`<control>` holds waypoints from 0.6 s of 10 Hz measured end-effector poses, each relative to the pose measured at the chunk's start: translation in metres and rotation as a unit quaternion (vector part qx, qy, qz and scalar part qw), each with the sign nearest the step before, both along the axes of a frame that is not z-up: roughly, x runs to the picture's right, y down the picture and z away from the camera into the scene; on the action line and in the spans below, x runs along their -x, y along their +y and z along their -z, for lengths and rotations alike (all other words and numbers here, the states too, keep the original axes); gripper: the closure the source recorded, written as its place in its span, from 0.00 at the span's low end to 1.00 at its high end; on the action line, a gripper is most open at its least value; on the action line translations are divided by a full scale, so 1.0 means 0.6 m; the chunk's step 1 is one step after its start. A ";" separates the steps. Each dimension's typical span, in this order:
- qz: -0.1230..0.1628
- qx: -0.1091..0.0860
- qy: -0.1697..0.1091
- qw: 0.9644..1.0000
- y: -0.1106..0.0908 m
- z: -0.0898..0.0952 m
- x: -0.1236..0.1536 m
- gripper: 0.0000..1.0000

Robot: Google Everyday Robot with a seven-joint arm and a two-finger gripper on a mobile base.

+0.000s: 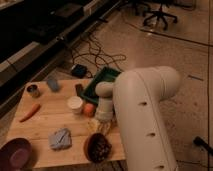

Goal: Place banana in paper cup

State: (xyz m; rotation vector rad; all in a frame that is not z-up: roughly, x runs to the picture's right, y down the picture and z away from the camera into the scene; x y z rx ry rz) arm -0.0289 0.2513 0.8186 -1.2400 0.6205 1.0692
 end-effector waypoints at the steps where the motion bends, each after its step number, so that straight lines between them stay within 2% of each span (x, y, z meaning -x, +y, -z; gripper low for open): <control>1: 0.000 0.000 0.000 1.000 0.000 0.000 0.000 1.00; 2: 0.001 -0.004 0.001 1.000 -0.006 0.004 0.000 1.00; 3: 0.009 -0.022 0.001 1.000 -0.027 0.007 0.000 1.00; 5: 0.016 -0.050 0.002 0.999 -0.080 0.028 -0.004 1.00; 6: 0.022 -0.070 0.002 0.997 -0.125 0.053 -0.004 1.00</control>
